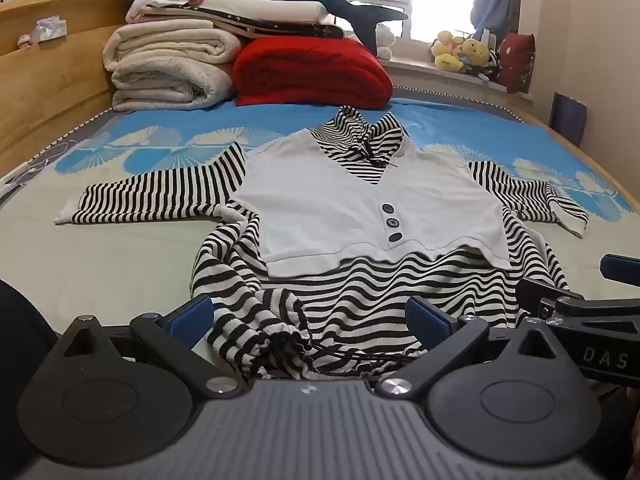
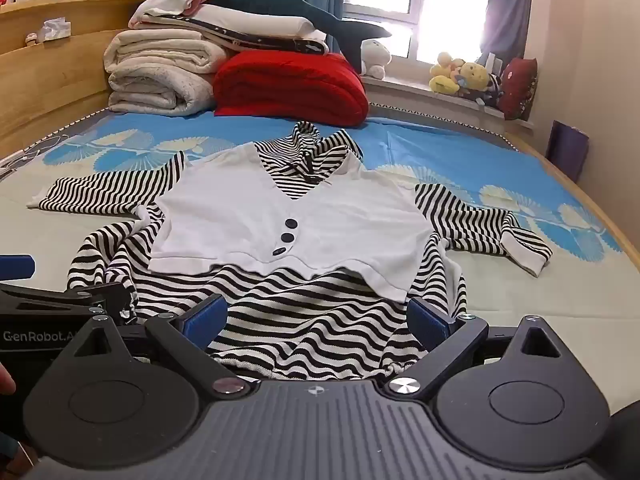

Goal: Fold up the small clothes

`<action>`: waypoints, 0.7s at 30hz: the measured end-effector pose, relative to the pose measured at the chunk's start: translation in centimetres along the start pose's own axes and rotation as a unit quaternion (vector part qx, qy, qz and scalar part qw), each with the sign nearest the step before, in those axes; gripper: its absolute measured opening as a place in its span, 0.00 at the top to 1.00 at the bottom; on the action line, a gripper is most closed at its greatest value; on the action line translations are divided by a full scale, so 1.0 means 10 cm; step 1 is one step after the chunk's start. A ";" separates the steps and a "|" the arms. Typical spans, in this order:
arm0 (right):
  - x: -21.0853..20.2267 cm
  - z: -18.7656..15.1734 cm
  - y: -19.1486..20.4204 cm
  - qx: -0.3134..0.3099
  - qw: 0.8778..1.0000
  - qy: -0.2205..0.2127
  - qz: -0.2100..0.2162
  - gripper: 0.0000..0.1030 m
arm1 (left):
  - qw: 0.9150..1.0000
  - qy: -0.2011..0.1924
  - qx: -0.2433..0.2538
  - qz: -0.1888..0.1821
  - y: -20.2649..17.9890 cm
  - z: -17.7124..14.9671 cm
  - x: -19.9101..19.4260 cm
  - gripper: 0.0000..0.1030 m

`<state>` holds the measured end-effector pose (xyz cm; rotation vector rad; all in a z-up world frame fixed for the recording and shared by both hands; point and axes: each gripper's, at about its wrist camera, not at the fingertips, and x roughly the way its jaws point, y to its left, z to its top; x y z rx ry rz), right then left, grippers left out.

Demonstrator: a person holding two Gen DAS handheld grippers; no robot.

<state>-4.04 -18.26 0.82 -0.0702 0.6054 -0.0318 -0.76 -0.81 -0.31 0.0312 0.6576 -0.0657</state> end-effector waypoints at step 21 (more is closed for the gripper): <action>-0.02 0.02 -0.03 0.004 1.000 0.000 0.000 0.07 | 1.000 -0.002 0.004 -0.002 -0.03 0.01 0.02 0.01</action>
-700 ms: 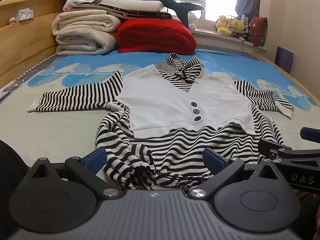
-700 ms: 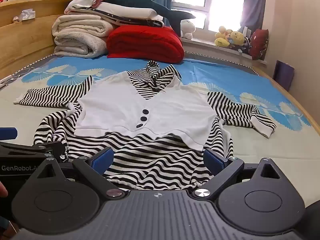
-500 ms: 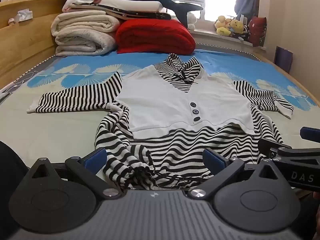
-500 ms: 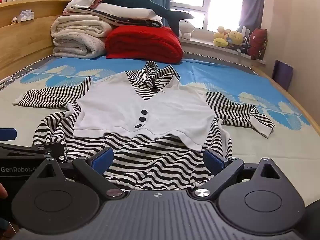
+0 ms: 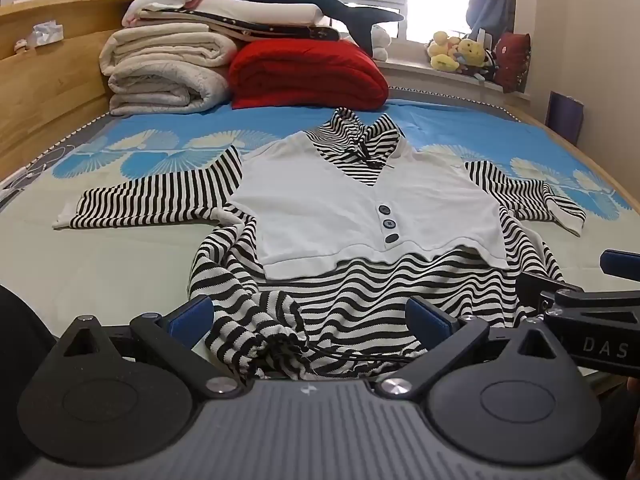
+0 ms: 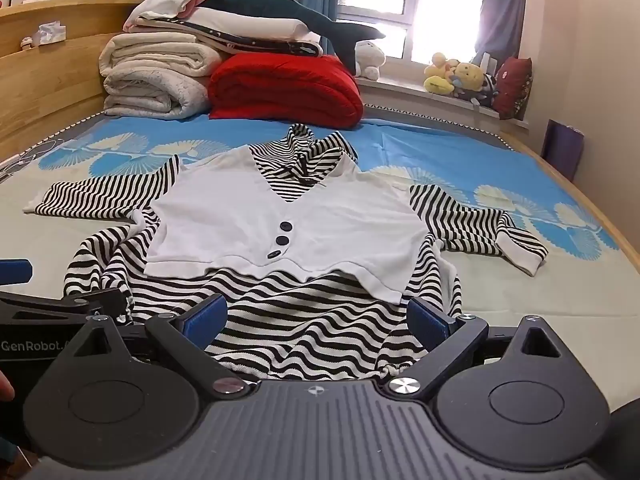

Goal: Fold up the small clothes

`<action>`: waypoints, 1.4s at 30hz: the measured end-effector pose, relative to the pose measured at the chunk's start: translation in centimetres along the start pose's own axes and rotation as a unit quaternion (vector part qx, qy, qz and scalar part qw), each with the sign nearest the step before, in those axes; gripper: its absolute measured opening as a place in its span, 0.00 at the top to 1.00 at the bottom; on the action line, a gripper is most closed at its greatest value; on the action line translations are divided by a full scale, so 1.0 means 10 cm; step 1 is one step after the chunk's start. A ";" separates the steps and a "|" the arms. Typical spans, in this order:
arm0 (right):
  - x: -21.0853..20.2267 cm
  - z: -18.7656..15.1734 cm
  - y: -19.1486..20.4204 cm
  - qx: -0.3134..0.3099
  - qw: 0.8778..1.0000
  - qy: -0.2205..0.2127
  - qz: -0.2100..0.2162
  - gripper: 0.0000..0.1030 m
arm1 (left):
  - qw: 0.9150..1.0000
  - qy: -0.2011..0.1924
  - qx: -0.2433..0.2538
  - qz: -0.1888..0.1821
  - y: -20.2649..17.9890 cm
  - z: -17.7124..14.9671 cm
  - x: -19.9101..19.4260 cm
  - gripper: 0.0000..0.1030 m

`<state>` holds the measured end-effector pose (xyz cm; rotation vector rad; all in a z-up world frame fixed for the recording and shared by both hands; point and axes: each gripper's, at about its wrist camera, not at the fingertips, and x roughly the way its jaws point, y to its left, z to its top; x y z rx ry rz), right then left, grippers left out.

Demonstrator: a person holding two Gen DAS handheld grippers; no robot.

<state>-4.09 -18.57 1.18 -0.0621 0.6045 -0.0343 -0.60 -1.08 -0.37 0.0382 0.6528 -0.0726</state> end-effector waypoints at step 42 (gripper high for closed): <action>1.57 -0.28 -1.79 0.172 0.933 0.315 -0.026 0.92 | 0.957 0.284 -0.048 0.015 1.27 0.35 1.63 0.81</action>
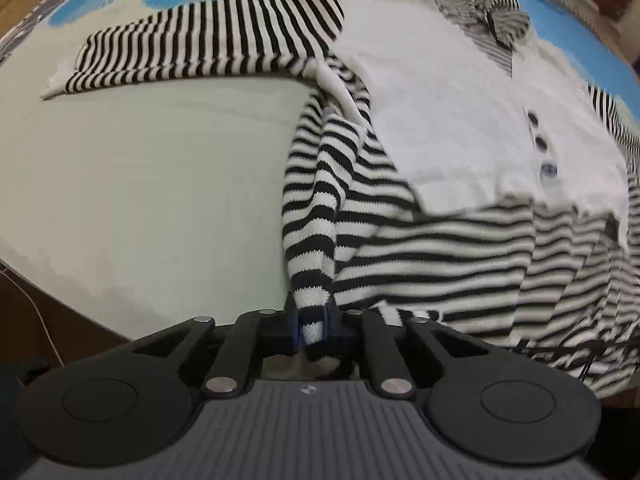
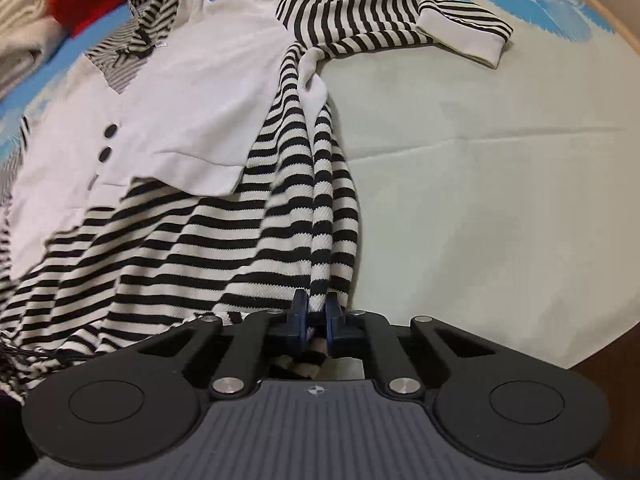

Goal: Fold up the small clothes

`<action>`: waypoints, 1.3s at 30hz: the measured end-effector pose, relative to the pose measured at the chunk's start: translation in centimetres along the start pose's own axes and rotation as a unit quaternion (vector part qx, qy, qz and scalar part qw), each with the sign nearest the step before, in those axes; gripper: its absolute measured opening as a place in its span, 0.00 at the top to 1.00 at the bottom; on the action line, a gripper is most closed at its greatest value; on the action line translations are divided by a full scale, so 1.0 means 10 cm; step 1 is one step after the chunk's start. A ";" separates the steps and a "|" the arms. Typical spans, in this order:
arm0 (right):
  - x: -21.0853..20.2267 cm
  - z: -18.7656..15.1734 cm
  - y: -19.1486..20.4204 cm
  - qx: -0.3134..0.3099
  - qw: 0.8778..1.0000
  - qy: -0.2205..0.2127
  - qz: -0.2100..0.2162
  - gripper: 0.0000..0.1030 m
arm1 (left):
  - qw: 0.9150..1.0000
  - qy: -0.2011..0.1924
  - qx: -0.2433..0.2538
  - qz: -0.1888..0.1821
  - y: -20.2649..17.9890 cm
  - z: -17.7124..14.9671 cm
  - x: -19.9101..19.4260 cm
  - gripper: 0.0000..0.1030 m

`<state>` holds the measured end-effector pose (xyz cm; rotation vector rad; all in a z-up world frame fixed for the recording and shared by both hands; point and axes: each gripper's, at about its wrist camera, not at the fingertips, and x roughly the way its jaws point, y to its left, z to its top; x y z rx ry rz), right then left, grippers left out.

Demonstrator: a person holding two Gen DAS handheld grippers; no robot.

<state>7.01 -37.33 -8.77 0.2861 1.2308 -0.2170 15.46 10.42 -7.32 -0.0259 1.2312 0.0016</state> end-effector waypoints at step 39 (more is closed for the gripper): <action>-0.80 -0.07 0.29 -0.038 0.985 -0.166 -0.021 0.52 | 0.975 -0.211 0.064 -0.024 -0.32 0.20 -1.06 0.54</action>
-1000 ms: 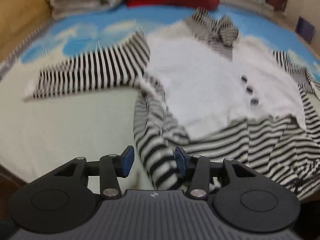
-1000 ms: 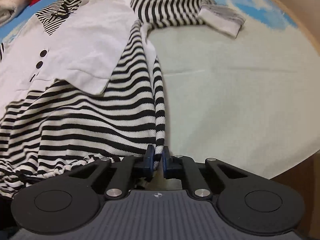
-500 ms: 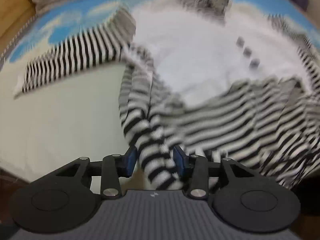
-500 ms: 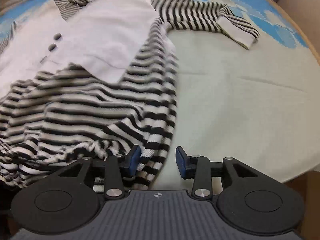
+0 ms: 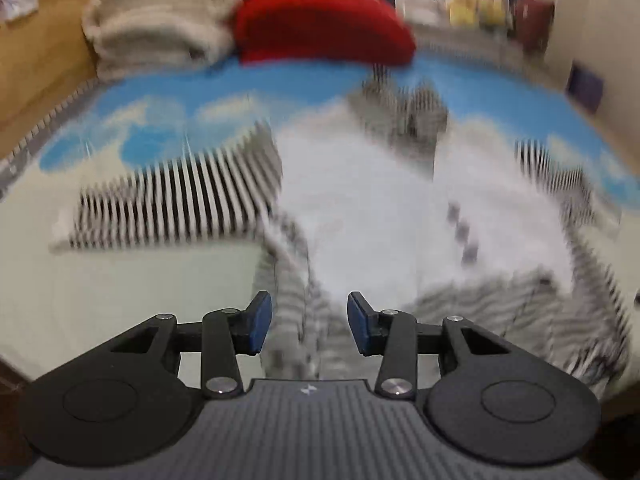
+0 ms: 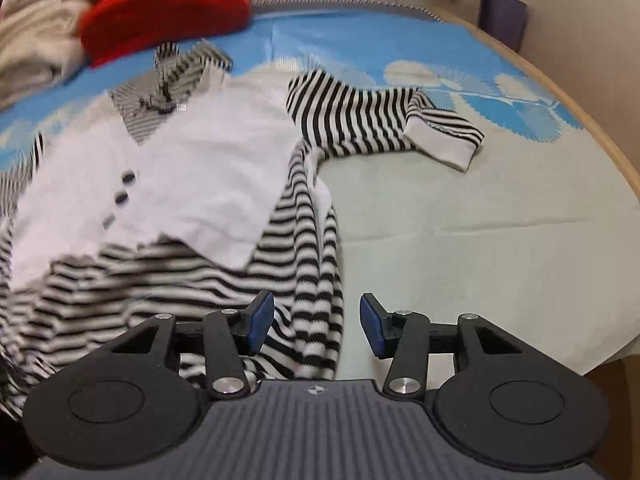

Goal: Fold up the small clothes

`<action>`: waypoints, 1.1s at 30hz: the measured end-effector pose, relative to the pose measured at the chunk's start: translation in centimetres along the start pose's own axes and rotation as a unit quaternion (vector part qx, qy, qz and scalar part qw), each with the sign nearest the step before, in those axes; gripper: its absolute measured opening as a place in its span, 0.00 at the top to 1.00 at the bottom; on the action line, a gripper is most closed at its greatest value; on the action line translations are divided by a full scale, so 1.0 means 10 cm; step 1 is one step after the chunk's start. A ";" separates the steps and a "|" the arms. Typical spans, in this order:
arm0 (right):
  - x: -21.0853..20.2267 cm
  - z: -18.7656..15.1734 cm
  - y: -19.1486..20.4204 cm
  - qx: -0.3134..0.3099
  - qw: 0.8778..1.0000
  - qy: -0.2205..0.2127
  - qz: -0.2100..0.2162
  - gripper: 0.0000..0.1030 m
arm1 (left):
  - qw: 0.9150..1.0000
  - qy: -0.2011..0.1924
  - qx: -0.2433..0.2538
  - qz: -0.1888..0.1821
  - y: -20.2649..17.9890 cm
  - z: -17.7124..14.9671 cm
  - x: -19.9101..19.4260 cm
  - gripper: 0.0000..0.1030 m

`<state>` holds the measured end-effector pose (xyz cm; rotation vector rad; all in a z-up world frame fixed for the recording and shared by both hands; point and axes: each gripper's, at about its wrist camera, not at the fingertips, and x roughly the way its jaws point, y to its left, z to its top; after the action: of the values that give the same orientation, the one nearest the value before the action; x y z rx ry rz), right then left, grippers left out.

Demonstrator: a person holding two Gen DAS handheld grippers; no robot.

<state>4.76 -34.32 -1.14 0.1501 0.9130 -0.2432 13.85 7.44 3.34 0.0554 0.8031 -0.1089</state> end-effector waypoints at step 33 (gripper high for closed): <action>0.23 1.78 1.45 -0.122 0.979 -0.110 0.123 0.67 | 0.867 0.061 -0.473 0.144 3.40 0.28 1.89 0.94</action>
<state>23.60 -24.79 8.16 0.0062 0.6896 0.0819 32.85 39.53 -8.06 -0.7558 0.8940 0.5865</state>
